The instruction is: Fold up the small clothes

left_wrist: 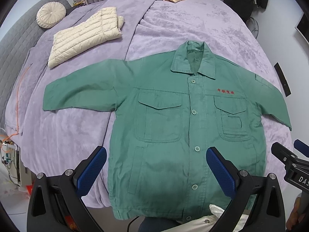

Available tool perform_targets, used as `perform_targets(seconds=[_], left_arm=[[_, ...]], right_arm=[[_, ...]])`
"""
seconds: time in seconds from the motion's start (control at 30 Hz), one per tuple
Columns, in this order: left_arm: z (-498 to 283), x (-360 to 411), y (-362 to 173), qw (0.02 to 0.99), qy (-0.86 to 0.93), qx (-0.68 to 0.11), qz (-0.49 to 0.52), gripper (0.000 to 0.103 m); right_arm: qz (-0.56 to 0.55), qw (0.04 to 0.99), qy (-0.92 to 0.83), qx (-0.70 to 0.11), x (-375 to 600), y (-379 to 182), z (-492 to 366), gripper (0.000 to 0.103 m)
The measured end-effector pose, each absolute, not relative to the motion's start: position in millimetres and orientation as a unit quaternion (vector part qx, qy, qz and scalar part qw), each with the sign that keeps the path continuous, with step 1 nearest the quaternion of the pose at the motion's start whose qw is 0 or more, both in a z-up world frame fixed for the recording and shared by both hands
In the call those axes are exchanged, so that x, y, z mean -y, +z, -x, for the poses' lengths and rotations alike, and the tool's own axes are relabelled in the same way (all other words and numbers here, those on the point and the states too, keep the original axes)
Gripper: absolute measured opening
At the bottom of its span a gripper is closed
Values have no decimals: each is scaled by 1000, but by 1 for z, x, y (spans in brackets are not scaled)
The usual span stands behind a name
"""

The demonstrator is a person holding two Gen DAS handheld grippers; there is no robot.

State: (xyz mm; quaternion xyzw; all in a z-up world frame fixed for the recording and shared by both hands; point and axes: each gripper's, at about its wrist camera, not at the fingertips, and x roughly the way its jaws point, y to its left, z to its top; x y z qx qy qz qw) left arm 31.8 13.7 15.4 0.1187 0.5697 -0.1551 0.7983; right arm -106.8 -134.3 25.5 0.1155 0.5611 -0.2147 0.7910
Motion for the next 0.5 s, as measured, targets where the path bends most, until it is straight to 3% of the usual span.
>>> perform_targets(seconds=[0.5], left_arm=[[-33,-13,15,797,-155,-572,-119,103]], right_arm=[[-117,789,-214,-564,135,22,106,103]])
